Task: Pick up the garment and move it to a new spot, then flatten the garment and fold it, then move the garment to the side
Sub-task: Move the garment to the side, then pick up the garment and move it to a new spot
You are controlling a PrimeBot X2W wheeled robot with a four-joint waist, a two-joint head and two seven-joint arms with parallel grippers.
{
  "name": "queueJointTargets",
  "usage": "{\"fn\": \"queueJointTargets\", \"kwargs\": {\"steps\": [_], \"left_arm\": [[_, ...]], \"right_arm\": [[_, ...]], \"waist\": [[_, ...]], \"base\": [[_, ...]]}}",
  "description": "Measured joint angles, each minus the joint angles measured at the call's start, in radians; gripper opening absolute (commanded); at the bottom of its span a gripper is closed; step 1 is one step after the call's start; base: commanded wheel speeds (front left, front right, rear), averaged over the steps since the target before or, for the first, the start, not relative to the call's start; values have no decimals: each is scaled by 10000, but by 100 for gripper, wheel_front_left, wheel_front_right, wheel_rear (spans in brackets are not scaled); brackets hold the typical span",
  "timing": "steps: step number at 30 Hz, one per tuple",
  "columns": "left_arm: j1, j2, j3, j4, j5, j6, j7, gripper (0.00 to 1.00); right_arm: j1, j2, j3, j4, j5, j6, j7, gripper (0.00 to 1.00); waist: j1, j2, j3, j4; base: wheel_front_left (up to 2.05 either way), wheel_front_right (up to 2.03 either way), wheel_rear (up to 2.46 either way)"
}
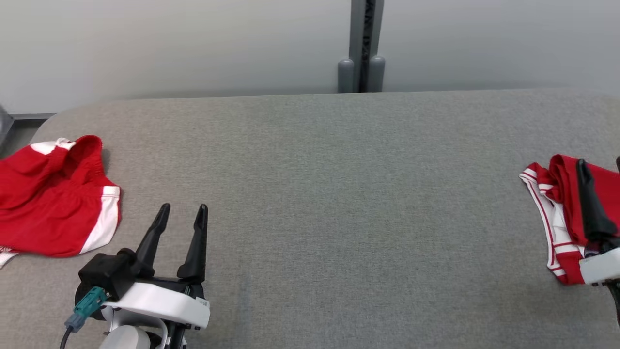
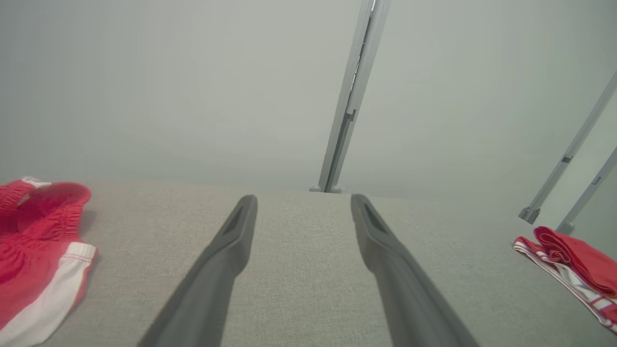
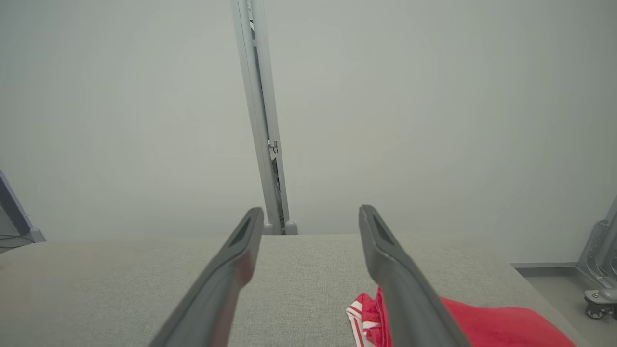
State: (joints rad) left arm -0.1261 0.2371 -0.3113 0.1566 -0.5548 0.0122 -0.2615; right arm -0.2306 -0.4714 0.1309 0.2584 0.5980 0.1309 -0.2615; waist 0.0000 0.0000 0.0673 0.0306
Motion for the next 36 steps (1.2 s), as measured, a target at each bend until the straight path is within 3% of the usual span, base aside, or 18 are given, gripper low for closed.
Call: {"fn": "queueJointTargets", "kwargs": {"steps": [8,16,21,36], "left_arm": [[573,-445,951,-527,815,115,-4,100],[1286,-1026,1593,-642,1820,-259,-2,100],[1529,-1304,1962,-667,2330,-479,-4,100],[1671,-1764,2420,-654,3147,-918,-4,100]], "right_arm": [[1761,1354,-1221,-1361,-1260,0,-2,100],[2997,2330,-1753,-2418,-2061,0,-2,100],[3441,2784,-1793,-2447,-2339,0,-2,100],[3372,2984,-1423,-2443,-2554,0,-2,100]], "waist": [[0,0,-400,740],[0,0,-725,918],[0,0,-793,809],[0,0,-810,649]], "base": [[0,0,0],[0,0,0],[0,0,0],[0,0,0]]}}
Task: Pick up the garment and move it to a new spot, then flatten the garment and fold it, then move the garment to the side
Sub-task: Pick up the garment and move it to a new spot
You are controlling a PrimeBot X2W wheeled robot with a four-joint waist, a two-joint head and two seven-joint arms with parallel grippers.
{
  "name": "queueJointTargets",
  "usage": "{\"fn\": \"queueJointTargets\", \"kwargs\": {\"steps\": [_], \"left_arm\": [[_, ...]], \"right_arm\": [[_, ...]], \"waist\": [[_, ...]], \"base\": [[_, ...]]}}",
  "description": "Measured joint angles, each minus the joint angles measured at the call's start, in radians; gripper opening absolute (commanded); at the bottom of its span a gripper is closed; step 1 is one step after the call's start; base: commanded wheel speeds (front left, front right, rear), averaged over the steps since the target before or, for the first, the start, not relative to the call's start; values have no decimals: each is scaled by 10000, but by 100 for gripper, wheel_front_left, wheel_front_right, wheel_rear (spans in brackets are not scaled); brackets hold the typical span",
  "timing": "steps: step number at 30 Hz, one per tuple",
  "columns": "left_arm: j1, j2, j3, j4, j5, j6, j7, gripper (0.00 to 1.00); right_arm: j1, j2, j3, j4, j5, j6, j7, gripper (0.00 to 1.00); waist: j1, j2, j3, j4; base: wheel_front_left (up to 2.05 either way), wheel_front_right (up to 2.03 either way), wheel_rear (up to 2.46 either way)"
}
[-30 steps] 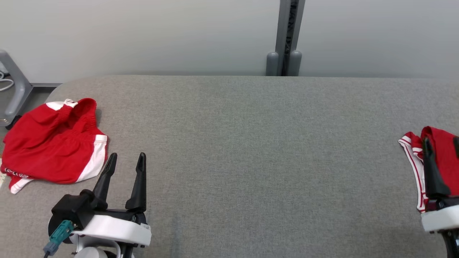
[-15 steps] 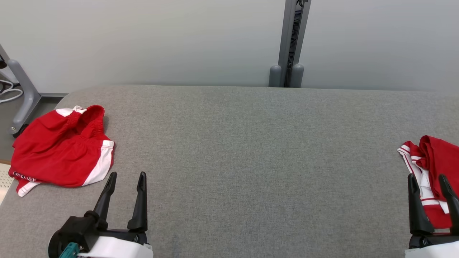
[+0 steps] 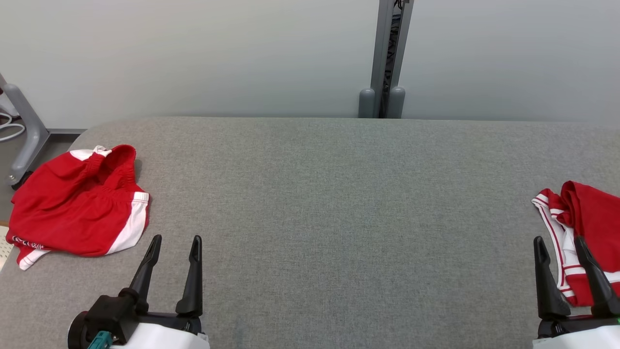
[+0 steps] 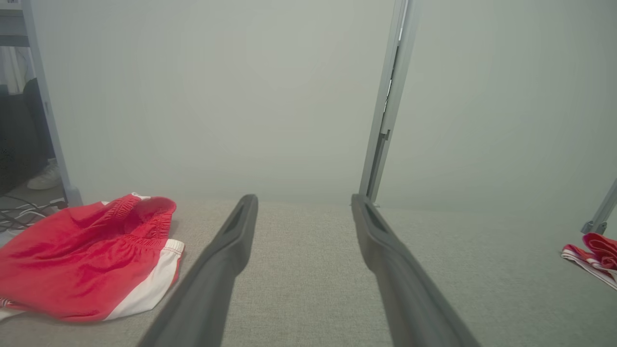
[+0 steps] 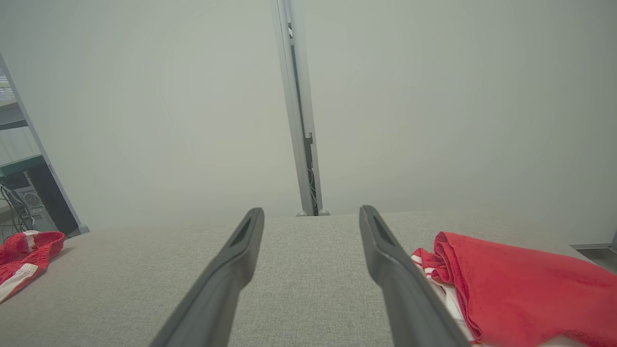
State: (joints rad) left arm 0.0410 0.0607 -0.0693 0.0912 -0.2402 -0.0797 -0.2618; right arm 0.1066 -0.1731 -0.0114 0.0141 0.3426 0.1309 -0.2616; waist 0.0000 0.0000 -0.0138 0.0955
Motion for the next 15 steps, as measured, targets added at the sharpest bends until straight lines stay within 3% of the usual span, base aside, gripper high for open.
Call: {"fn": "queueJointTargets", "kwargs": {"steps": [15], "left_arm": [[-59,-94,56,194,199,-236,0,100]], "right_arm": [[-158,10,311,151,119,0,0,100]], "waist": [[0,0,-57,143]], "base": [[0,0,0]]}}
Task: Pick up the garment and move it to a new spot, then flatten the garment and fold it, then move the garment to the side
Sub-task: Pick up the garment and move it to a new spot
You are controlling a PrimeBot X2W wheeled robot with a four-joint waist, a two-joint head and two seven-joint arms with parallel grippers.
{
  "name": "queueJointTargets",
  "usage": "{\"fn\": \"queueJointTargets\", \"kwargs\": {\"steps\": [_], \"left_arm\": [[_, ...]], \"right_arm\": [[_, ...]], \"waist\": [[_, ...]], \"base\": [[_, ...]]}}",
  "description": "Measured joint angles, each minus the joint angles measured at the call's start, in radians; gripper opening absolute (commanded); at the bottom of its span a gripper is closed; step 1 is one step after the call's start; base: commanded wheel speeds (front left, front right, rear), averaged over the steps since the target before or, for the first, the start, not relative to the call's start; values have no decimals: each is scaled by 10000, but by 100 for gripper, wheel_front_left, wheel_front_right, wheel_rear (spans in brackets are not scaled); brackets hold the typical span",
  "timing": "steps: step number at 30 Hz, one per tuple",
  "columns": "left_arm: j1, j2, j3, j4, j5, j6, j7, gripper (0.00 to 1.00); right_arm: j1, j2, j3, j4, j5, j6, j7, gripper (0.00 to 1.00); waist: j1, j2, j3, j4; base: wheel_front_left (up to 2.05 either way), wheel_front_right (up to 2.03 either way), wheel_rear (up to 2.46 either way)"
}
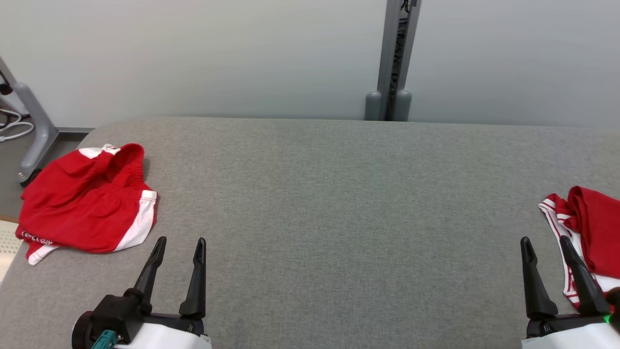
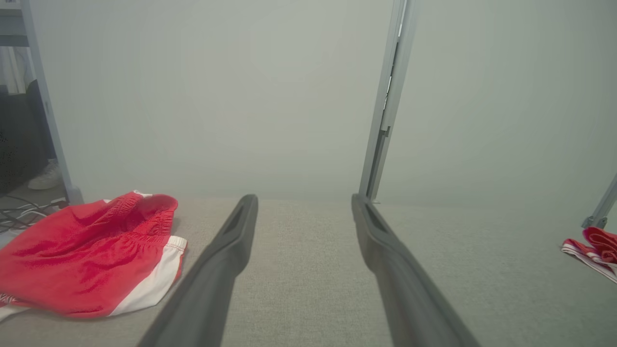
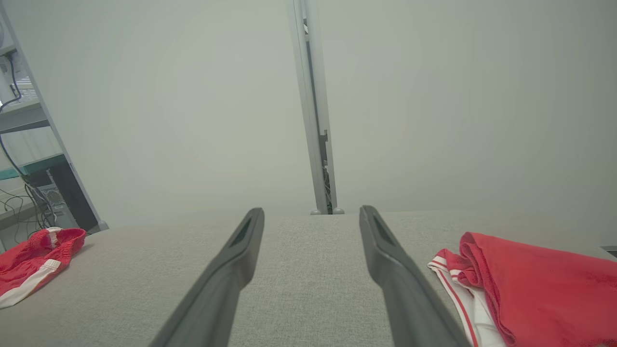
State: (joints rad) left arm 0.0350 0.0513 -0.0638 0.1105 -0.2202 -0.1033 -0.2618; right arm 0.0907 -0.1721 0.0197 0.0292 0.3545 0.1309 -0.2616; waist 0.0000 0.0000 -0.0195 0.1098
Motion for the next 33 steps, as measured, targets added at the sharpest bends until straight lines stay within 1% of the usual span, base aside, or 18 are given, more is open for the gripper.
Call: {"fn": "queueJointTargets", "kwargs": {"steps": [8,9,10,12,26,29,33], "left_arm": [[-36,-8,0,307,61,-50,0,100],[-105,-6,44,424,90,-73,0,100],[-151,4,71,468,94,-82,0,100],[-230,19,134,583,119,-100,0,100],[-394,59,311,784,115,-111,0,100],[-393,61,447,750,98,-102,0,100],[-392,44,541,692,52,-100,0,100]], "right_arm": [[-41,48,280,203,111,0,0,100],[-58,73,428,263,159,0,0,100],[-68,88,470,284,169,0,0,100],[-118,105,539,395,215,0,0,100],[-407,247,861,514,244,0,0,100],[-493,188,1028,570,238,0,0,100],[-667,109,1172,717,251,0,0,100]], "waist": [[0,0,-81,627],[0,0,-96,985],[0,0,-97,1118],[0,0,-87,1687],[0,0,88,3828],[0,0,174,4087],[0,0,290,4173]], "base": [[0,0,0],[0,0,0],[0,0,0],[0,0,0],[0,0,0],[0,0,0],[0,0,0]]}}
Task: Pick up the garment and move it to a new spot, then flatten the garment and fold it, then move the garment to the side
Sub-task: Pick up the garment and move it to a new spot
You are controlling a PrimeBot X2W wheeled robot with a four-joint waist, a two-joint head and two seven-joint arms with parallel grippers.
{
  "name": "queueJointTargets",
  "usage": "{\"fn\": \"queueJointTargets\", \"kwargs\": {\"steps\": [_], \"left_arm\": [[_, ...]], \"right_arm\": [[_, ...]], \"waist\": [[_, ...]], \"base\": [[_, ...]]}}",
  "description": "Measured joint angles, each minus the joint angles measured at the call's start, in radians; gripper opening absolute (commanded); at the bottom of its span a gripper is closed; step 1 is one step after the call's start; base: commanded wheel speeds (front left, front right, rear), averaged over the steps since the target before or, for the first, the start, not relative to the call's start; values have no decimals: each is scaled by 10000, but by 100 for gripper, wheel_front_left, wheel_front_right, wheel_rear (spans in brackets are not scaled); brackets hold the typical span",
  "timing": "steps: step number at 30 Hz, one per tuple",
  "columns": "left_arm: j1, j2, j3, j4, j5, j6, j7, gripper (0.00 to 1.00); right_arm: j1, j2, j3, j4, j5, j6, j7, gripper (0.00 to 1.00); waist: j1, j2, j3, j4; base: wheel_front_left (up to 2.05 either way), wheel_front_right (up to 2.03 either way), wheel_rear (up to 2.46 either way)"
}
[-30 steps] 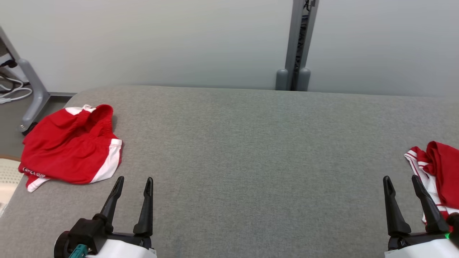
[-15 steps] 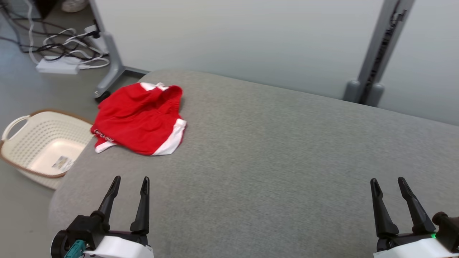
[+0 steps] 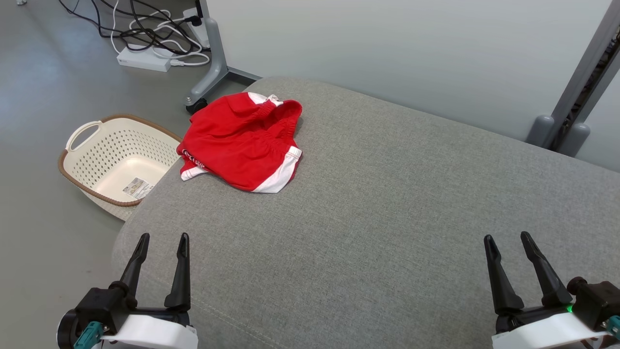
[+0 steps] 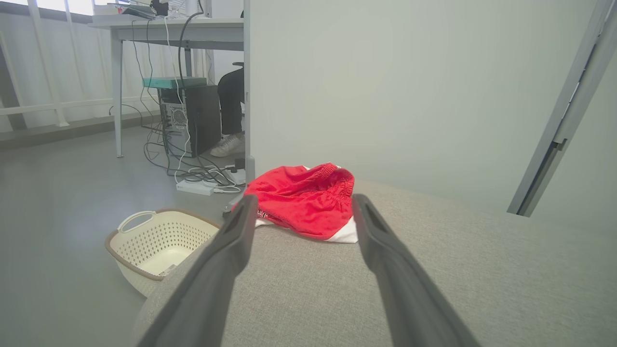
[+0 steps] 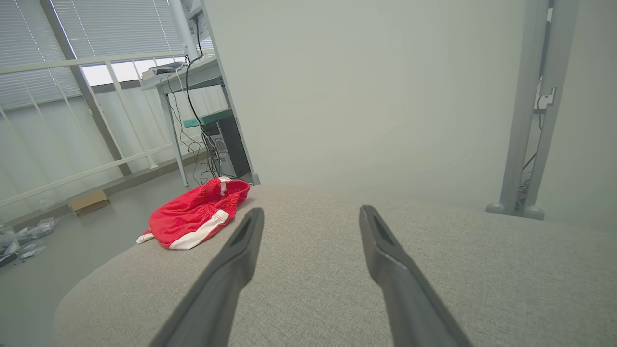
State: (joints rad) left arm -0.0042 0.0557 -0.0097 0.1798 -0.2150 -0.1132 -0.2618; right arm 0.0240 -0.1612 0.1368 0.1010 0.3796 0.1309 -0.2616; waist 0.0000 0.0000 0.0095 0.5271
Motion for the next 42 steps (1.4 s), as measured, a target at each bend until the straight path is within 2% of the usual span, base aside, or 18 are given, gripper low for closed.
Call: {"fn": "queueJointTargets", "kwargs": {"steps": [5,11,17,25,33,42], "left_arm": [[-168,6,-10,134,-77,-12,0,100],[-1626,656,-90,1003,-533,-102,435,100],[-3483,1356,182,1981,-1463,-132,1156,100],[-5902,2510,466,4381,-2805,-151,2128,100],[-7372,3714,383,6142,-4257,-165,3012,100],[-8458,4445,98,7986,-4964,-165,4433,100]], "right_arm": [[-61,33,21,21,44,0,0,100],[-273,150,194,12,86,0,0,100],[-758,134,449,21,88,0,0,100],[-1663,-71,832,23,121,0,0,100],[-2329,-198,1183,4,257,0,0,100],[-2697,-408,1367,-52,360,0,0,100]], "waist": [[0,0,20,-31],[0,0,141,-574],[1,0,693,-1321],[0,0,1826,-2438],[0,0,2795,-3692],[0,0,3631,-4784]], "base": [[0,0,0],[0,0,0],[0,0,0],[0,0,0],[0,0,0],[0,0,0]]}}
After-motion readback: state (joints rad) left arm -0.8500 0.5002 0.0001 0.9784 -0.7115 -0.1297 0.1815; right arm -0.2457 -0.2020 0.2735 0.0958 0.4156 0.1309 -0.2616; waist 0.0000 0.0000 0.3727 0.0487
